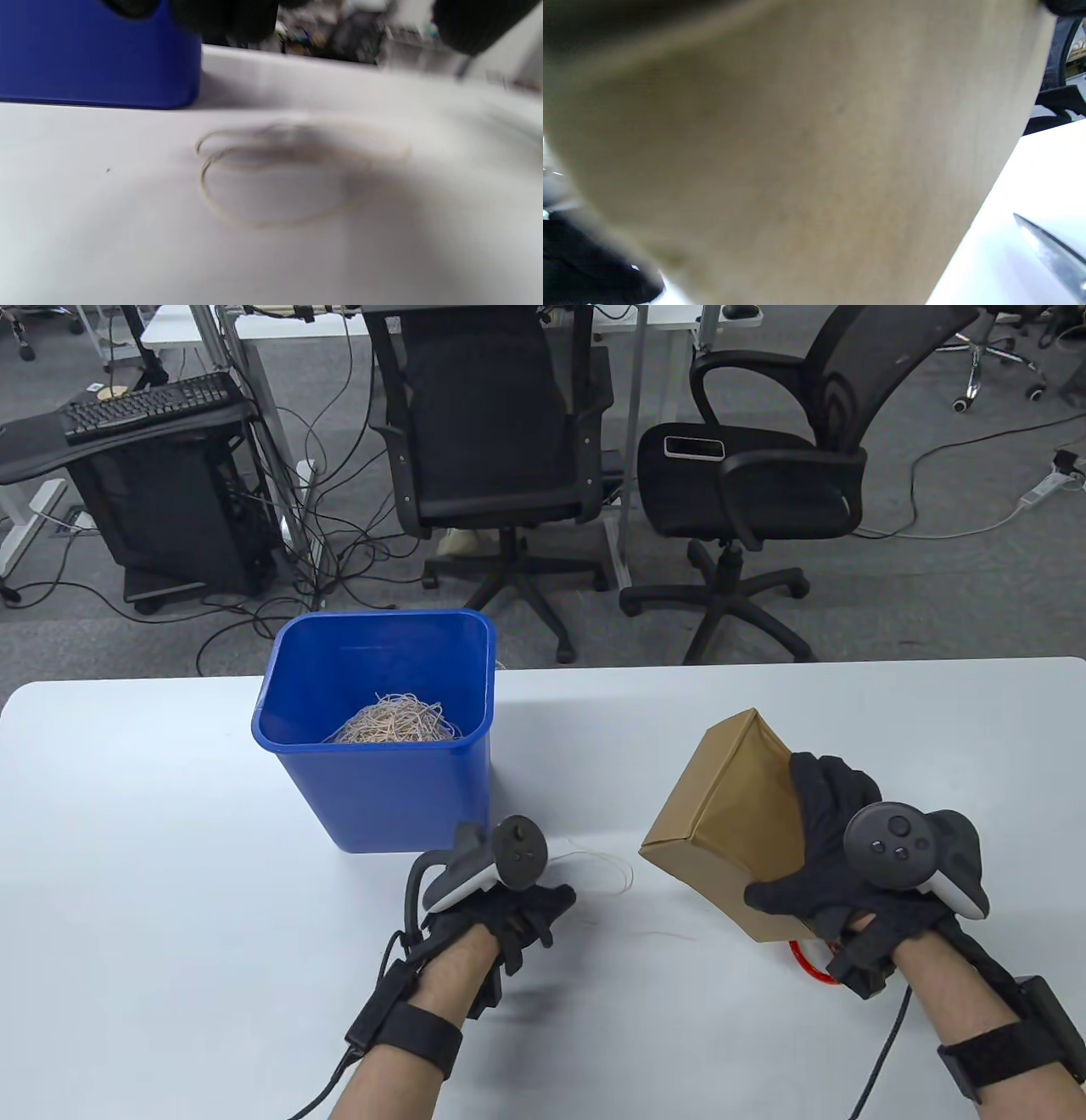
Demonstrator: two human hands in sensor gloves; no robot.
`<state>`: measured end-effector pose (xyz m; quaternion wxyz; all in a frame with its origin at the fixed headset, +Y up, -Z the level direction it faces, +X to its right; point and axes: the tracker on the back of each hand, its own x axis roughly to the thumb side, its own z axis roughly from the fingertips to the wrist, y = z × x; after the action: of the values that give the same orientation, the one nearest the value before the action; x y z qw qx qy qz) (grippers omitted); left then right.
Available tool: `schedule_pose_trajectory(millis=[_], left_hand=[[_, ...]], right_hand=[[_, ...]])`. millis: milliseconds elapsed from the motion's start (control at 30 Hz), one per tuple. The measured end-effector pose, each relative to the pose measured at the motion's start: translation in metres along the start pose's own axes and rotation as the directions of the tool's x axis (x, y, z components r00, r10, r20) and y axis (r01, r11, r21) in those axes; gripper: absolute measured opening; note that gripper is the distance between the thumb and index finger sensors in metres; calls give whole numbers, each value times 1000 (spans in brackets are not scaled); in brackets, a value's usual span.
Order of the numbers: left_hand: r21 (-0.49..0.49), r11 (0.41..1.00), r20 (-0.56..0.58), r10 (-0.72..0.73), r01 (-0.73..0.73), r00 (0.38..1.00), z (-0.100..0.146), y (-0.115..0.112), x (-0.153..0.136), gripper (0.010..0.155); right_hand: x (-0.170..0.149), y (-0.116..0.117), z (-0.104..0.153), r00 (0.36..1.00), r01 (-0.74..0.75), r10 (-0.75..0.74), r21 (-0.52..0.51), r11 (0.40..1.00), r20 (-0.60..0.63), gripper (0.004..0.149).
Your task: Cut the packaging cotton rope with scissors
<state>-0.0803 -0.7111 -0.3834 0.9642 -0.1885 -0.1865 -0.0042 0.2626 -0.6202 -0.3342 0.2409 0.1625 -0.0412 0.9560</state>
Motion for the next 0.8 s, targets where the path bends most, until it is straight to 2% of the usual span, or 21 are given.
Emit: schedule_pose_trajectory(millis=[67, 133, 200, 333, 400, 500, 533, 633, 700, 800], left_hand=[[-92, 989, 27, -111, 113, 993, -16, -9, 10, 106], [-164, 971, 7, -172, 171, 985, -29, -13, 15, 110], [-202, 956, 10, -213, 210, 977, -42, -13, 17, 112], [-304, 927, -6, -234, 221, 972, -61, -18, 16, 109], [-324, 932, -26, -182, 163, 983, -67, -20, 12, 107], [-262, 955, -31, -154, 141, 988, -69, -19, 10, 90], [-204, 968, -18, -154, 147, 988, -69, -18, 11, 83], [-99, 984, 22, -148, 150, 989, -67, -20, 17, 56], [-64, 986, 60, -153, 156, 986, -67, -22, 23, 37], [-55, 979, 74, -191, 195, 979, -65, -23, 28, 36]], right_hand=[[3, 2, 2, 1000, 2, -2, 9, 1000, 7, 134], [5, 3, 4, 1000, 3, -3, 7, 1000, 13, 133], [7, 3, 5, 1000, -1, 0, 24, 1000, 13, 133], [8, 1, 6, 1000, 2, -3, 14, 1000, 17, 133], [7, -1, 6, 1000, 7, -7, 12, 1000, 17, 133], [6, -1, 7, 1000, 20, -20, 10, 1000, 17, 133], [6, -1, 7, 1000, 21, -21, 8, 1000, 20, 133], [4, 1, 9, 1000, 20, -21, 7, 1000, 20, 133], [3, 3, 8, 999, 29, -29, 5, 1000, 20, 133], [4, 4, 8, 999, 35, -35, 12, 999, 20, 133]])
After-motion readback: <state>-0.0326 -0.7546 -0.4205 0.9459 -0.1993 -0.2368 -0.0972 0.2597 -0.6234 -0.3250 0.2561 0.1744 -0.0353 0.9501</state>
